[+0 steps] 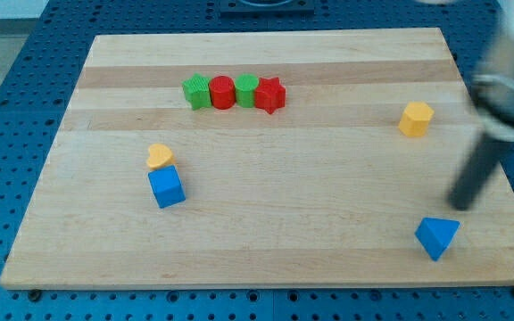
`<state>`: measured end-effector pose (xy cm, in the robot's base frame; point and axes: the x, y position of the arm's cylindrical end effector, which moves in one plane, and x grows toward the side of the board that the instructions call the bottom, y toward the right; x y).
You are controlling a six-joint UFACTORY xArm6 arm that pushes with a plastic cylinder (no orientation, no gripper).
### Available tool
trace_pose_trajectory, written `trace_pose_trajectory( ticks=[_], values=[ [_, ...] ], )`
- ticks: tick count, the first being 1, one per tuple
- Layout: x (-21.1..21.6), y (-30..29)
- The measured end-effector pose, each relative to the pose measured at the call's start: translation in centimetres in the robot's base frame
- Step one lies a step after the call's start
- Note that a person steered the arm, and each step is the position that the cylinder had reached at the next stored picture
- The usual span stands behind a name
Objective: Slightly move the blue triangle towards the left
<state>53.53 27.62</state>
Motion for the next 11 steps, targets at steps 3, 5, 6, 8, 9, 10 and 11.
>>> trace_pose_trajectory(
  ticks=[3,5,6,8,9,10,11],
  values=[
    [4.0,0.3],
    [4.2,-3.9],
    [4.3,-5.1],
    [3.2,-8.2],
    [3.1,-10.1],
    [3.0,-9.8],
    [3.7,-7.1]
  ],
)
